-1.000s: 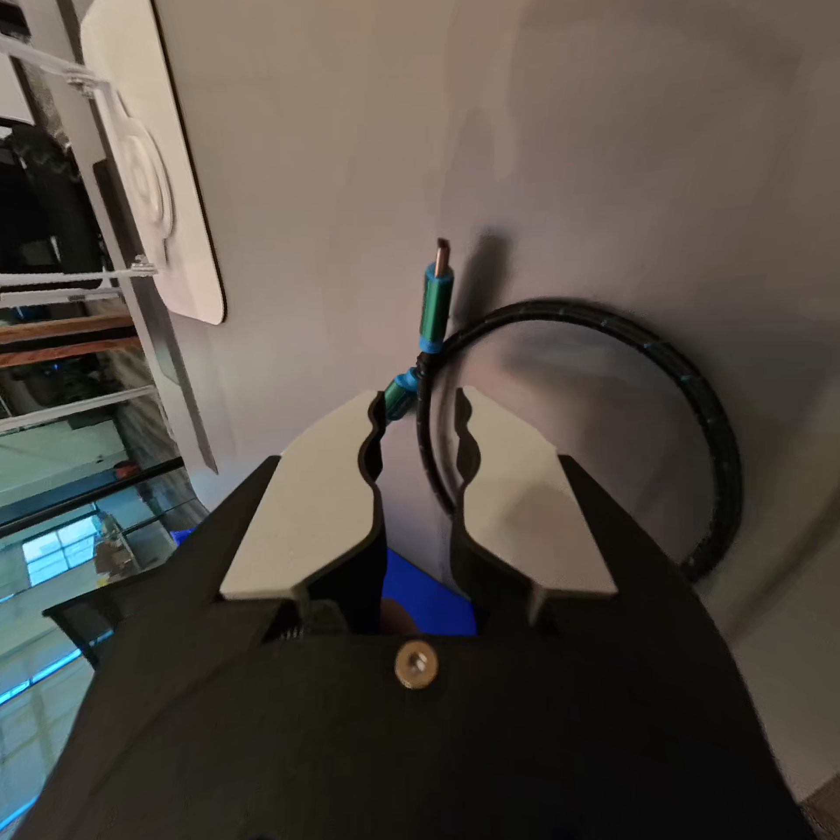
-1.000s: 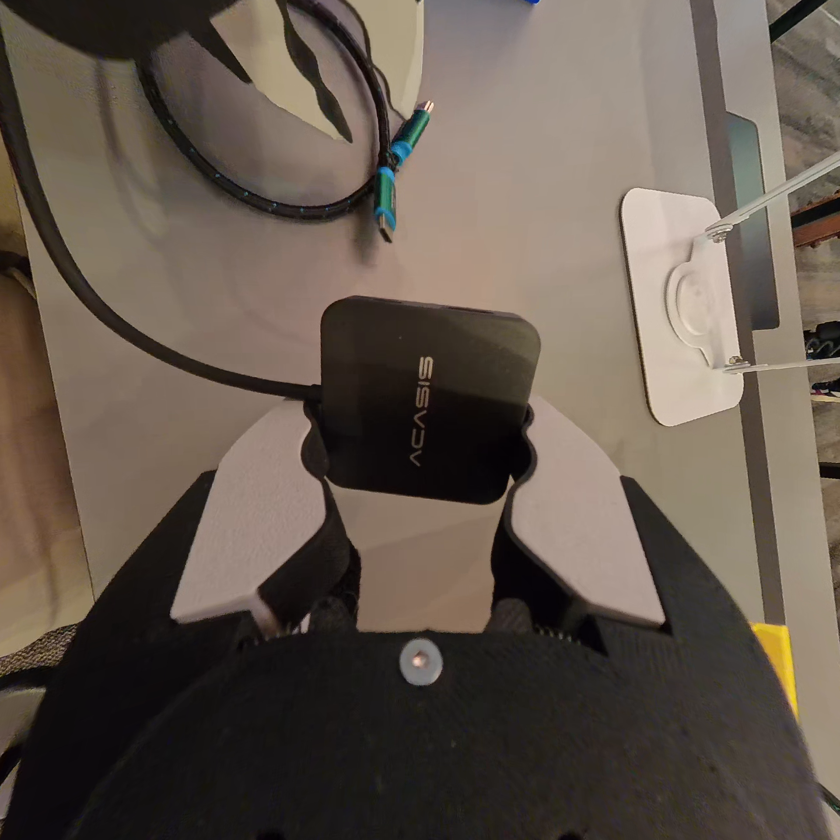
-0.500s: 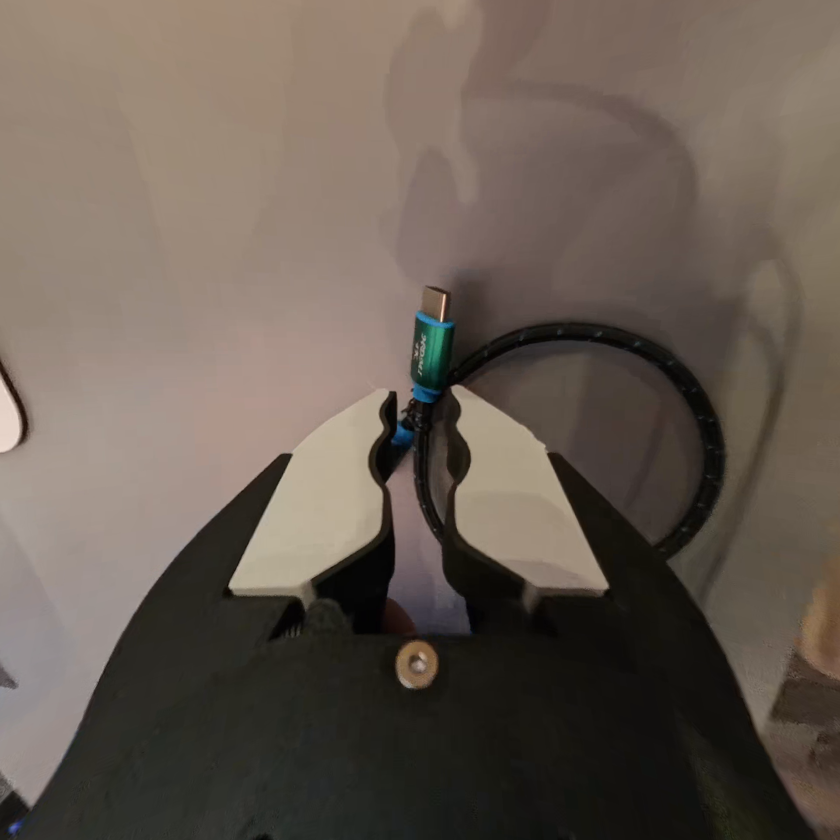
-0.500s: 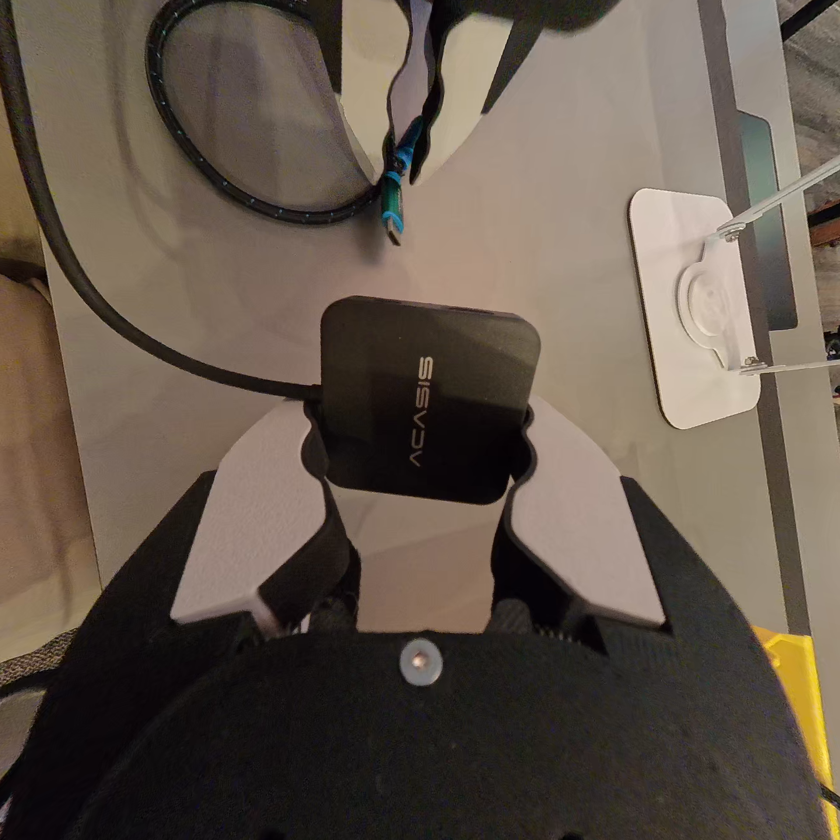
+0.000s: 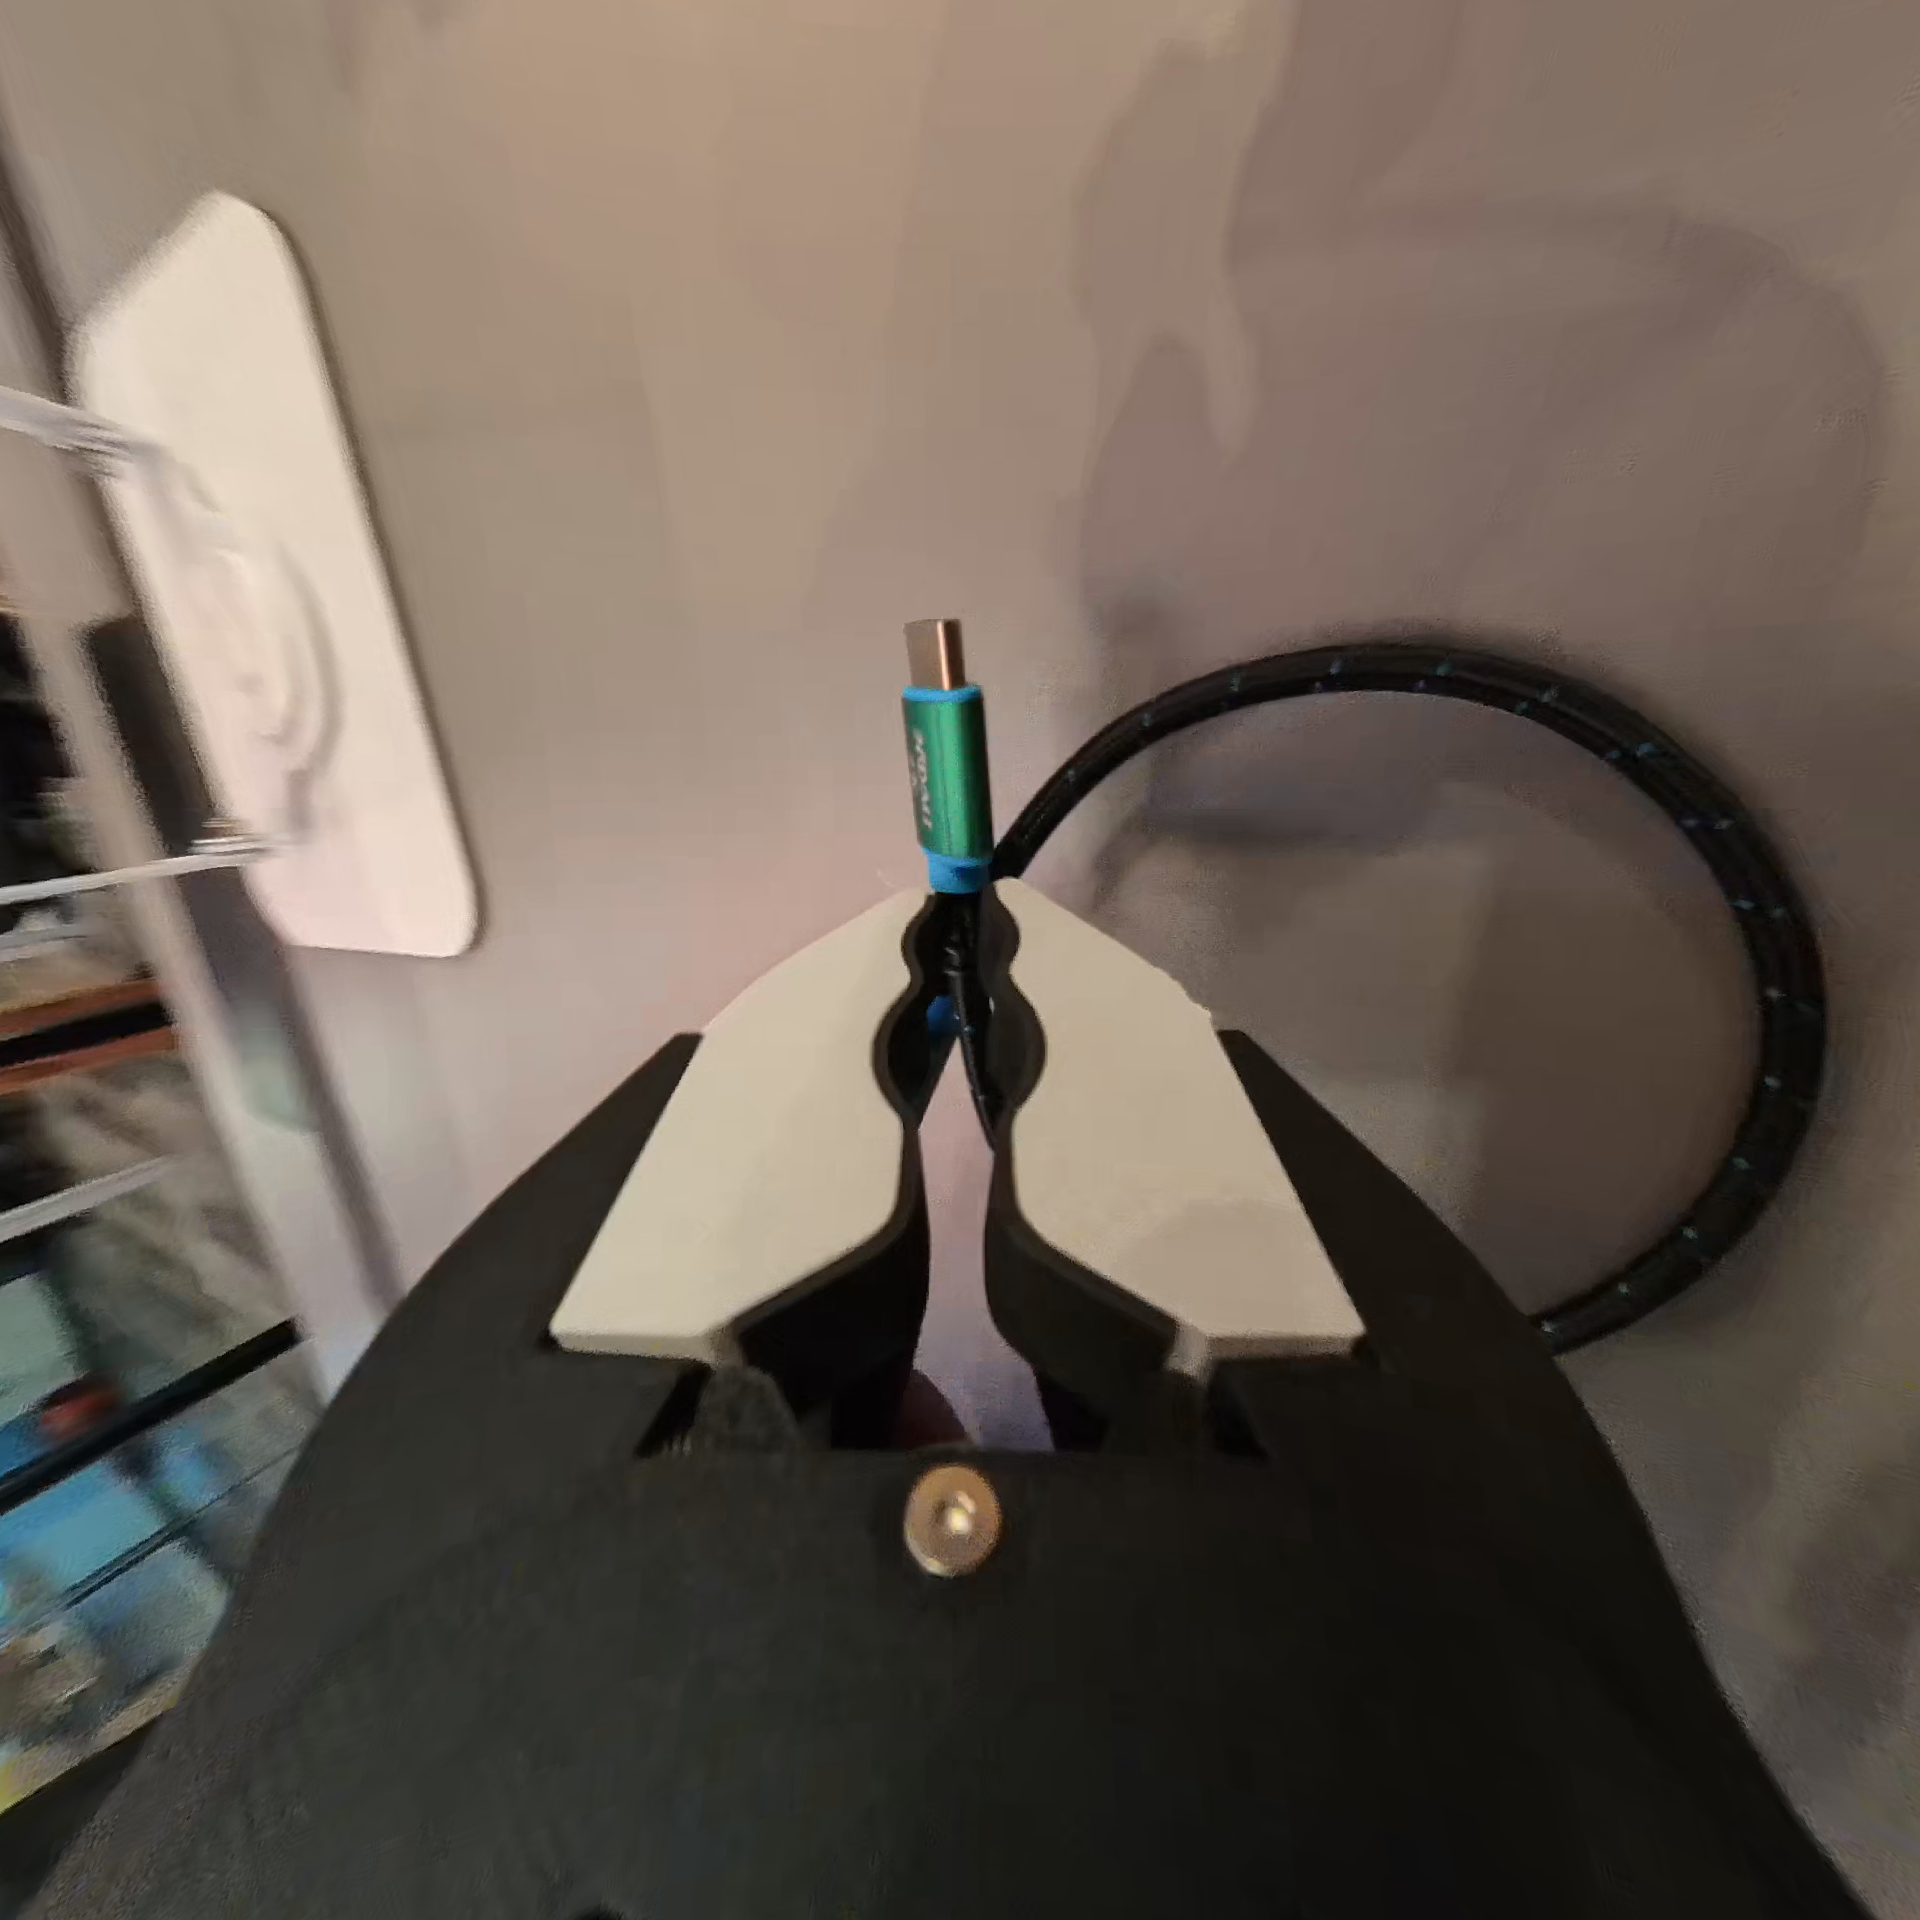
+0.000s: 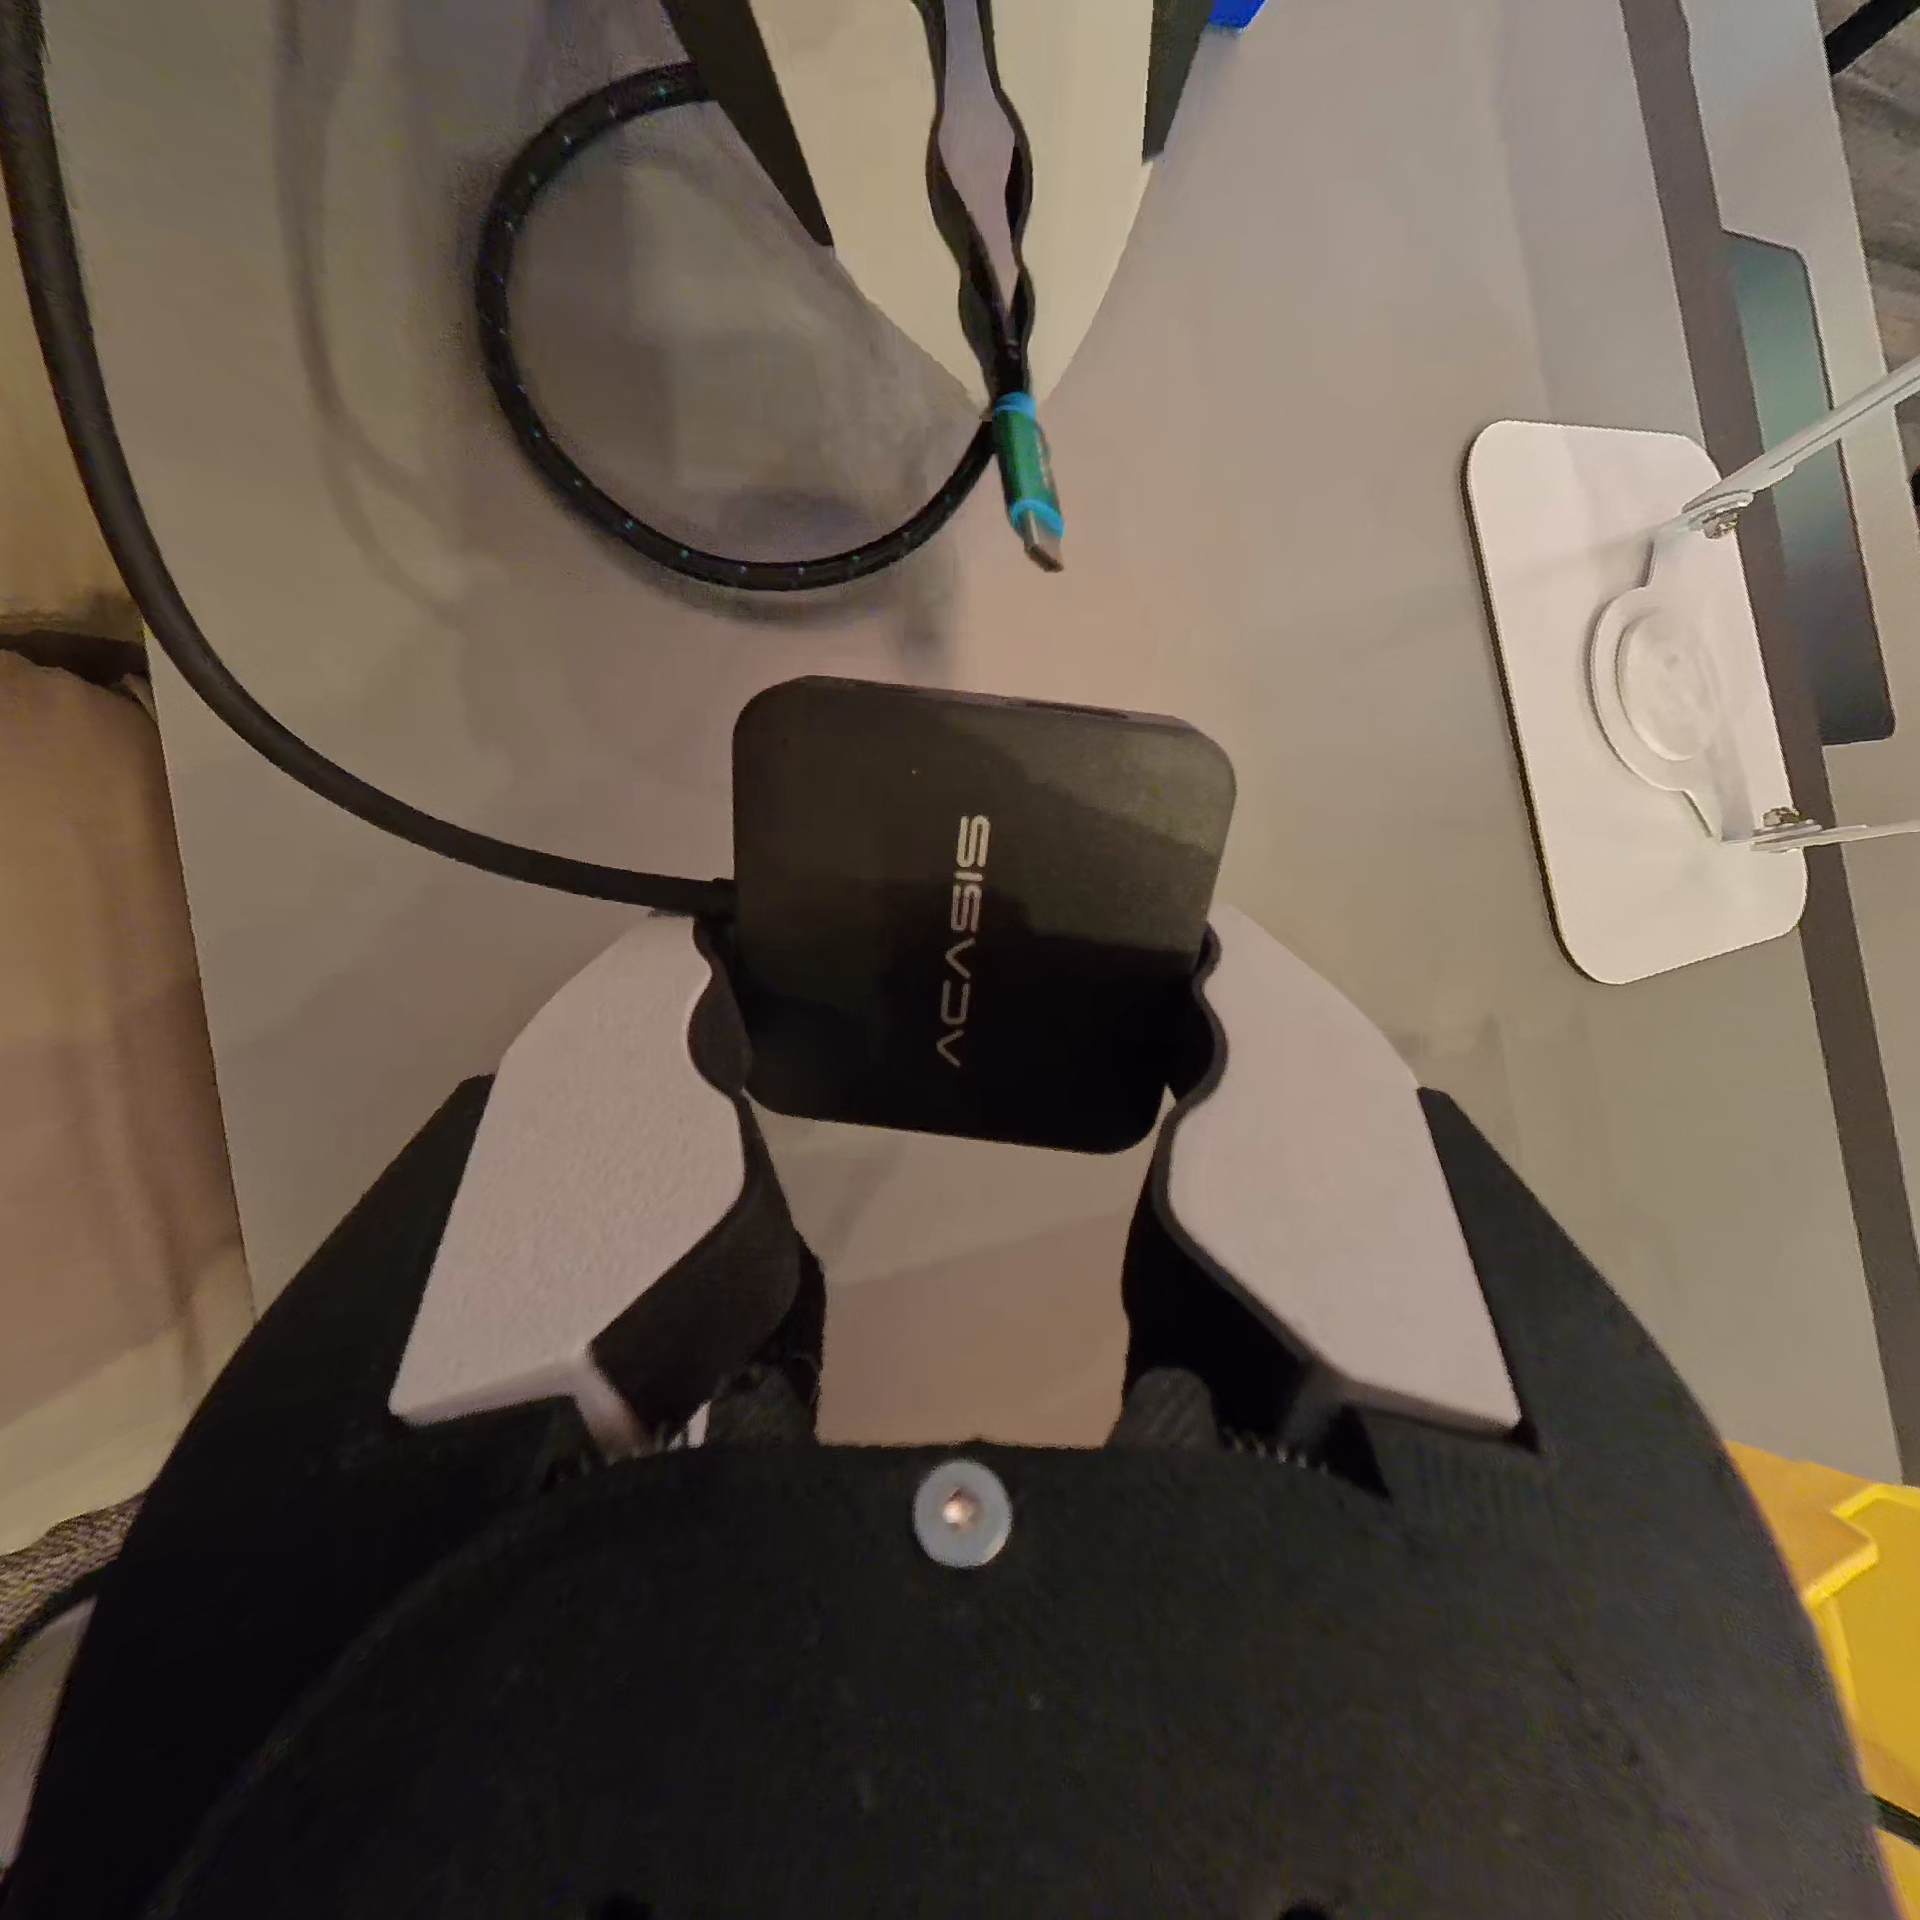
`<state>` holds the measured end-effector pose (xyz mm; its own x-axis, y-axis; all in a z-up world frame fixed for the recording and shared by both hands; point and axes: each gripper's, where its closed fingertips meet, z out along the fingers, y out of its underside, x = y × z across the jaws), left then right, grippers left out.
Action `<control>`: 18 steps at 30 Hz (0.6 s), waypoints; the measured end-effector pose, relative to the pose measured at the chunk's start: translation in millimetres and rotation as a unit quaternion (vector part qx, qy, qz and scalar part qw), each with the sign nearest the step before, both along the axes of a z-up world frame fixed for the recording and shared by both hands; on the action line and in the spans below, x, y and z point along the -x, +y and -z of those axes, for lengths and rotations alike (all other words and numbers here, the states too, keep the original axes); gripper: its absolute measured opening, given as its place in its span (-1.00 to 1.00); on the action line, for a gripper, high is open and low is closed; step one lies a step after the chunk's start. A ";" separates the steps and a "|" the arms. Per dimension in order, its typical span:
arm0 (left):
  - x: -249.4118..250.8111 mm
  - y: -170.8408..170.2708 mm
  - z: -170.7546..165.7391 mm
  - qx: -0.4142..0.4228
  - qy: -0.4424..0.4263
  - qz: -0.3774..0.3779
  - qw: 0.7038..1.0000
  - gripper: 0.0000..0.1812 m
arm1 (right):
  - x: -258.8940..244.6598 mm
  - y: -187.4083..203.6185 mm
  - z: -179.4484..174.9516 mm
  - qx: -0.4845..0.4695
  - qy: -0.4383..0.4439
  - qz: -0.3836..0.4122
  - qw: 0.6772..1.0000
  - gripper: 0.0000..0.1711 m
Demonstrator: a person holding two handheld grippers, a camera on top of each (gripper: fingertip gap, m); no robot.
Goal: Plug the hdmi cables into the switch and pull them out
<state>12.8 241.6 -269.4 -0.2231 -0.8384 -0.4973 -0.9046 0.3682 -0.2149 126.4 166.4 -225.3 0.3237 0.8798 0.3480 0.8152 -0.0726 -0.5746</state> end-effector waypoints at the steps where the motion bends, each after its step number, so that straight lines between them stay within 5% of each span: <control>1: -2.5 0.7 -8.1 -0.036 -0.010 0.006 0.999 -0.94 | 0.7 0.3 0.0 0.005 0.005 0.002 1.000 -0.08; 7: -22.2 -9.0 -61.2 -0.222 -0.049 0.049 0.973 -0.95 | 7.2 2.6 -1.8 0.020 0.025 0.003 0.999 -0.08; 18: -44.5 -24.8 -92.3 -0.339 -0.020 0.109 0.934 -0.94 | 13.4 -1.2 4.4 0.102 0.027 0.020 0.994 -0.08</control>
